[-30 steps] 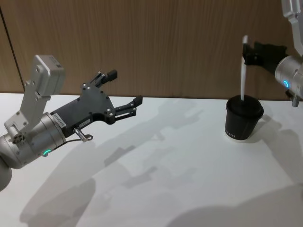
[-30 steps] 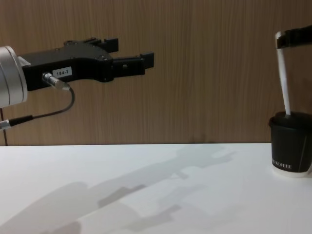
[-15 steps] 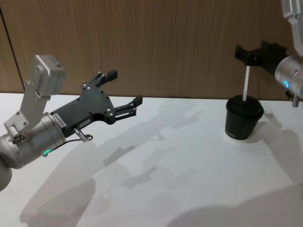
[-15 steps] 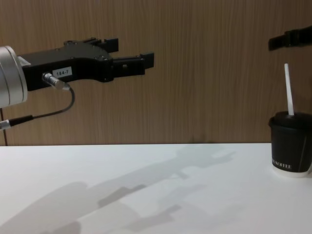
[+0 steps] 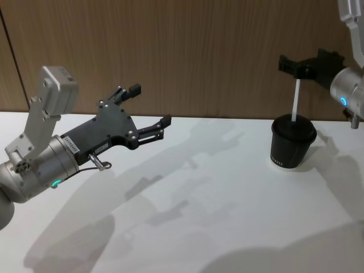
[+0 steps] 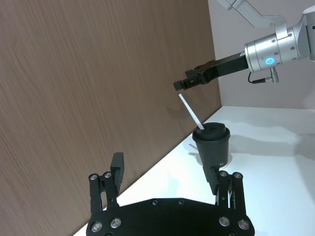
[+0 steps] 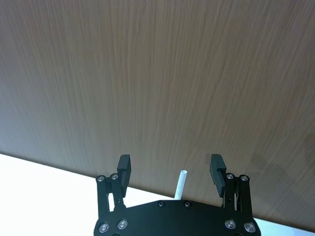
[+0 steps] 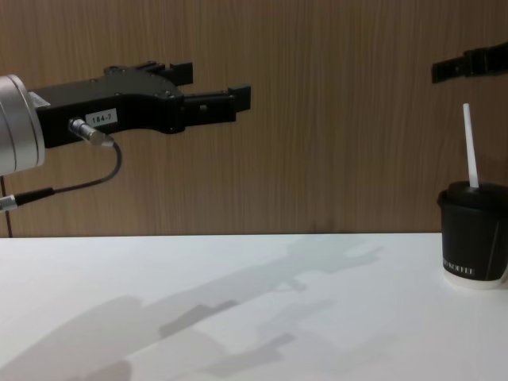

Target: Pick up the straw with one hand, pass it to the other hand, and insert it into the cup.

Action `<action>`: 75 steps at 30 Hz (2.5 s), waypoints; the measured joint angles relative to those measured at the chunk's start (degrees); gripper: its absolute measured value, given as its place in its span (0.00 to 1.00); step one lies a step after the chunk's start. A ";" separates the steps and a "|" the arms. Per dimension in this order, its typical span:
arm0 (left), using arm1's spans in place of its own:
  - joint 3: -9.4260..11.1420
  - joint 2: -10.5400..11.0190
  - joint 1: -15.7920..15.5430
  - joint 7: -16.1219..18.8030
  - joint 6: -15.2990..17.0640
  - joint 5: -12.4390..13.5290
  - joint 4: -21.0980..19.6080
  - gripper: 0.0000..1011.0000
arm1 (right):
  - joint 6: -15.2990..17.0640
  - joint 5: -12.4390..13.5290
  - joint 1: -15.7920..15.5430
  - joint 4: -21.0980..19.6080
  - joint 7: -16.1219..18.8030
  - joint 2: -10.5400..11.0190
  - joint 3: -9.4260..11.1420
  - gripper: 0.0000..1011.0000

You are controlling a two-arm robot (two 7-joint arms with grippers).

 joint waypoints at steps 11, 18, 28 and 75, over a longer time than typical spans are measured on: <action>0.20 -0.03 -0.26 0.24 0.00 -0.03 0.00 0.99 | -1.01 -0.35 -0.39 -0.26 0.14 0.06 0.09 0.99; 0.59 -0.72 -1.12 0.66 -0.05 -0.38 0.83 0.99 | -2.98 -0.87 -1.71 -1.58 0.17 0.52 0.44 0.99; 1.78 -2.78 -3.97 0.89 -0.49 -1.01 4.03 0.99 | -6.70 -2.25 -5.67 -5.23 -0.27 2.10 1.48 0.99; 9.14 -11.65 -20.06 -1.01 -4.27 -0.51 24.81 0.99 | -14.29 -1.68 -13.87 -11.25 8.29 4.05 2.25 0.99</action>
